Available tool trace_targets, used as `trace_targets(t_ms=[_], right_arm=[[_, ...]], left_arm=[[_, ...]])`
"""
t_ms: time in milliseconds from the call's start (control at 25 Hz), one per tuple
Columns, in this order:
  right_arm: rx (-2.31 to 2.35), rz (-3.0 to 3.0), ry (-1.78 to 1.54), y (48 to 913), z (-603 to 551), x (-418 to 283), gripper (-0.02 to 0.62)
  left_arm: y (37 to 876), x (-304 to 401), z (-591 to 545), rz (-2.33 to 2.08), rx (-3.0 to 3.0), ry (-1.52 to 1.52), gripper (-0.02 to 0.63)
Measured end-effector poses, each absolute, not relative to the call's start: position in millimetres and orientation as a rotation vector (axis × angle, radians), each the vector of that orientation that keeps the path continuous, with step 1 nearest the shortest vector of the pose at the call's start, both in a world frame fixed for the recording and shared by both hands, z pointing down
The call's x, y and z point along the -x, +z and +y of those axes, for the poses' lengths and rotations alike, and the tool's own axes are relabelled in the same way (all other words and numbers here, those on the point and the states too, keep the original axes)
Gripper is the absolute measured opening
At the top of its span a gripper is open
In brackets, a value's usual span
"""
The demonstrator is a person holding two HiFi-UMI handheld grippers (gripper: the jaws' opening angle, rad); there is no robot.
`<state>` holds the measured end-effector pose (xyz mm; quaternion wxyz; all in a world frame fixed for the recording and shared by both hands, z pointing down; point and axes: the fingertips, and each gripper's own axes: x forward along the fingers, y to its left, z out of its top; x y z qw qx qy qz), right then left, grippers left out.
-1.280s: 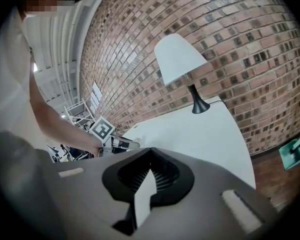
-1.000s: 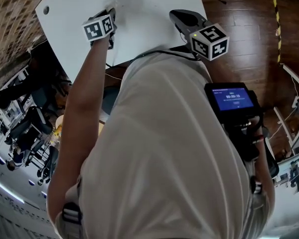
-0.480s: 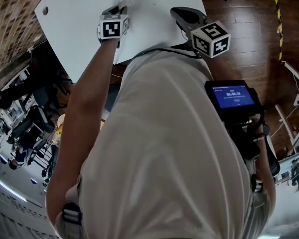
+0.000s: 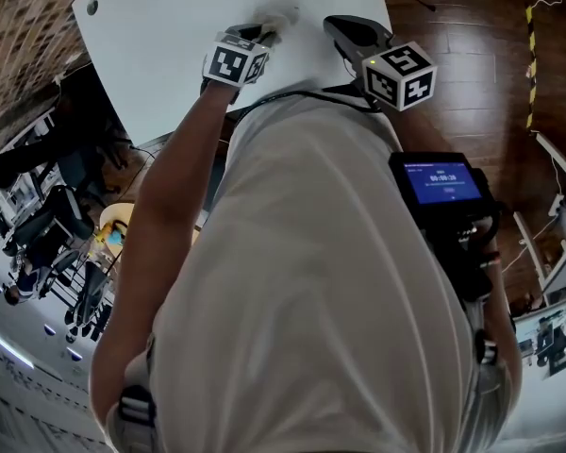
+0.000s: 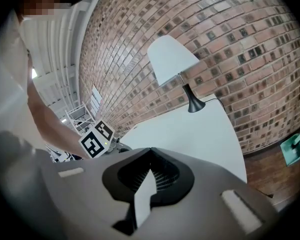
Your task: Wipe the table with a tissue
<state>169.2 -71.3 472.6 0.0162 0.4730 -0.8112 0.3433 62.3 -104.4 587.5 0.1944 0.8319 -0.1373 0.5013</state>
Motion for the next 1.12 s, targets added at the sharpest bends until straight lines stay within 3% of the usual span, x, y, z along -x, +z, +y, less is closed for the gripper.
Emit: trace_targets(t_ms=[160, 360, 640, 880, 1120], right_arm=[[-1.483, -2.522, 1.018, 450, -78, -127, 0.008], [-1.535, -2.484, 1.003, 460, -75, -159, 0.008], [-1.58, -2.385, 0.961, 468, -61, -191, 0.008], [-1.609, -2.343, 0.866, 459, -51, -125, 0.008], [-1.78, -2.232, 0.823, 437, -7, -175, 0.008]], left_arm=[[543, -22, -101, -0.489, -2.356, 1.076, 0.083], [530, -9, -111, -0.718, -2.281, 0.85, 0.083], [548, -9, -115, -0.73, -2.28, 0.805, 0.084], [558, 40, -101, -0.642, -2.307, 0.759, 0.084], [558, 2, -67, -0.529, -2.342, 0.744, 0.084]])
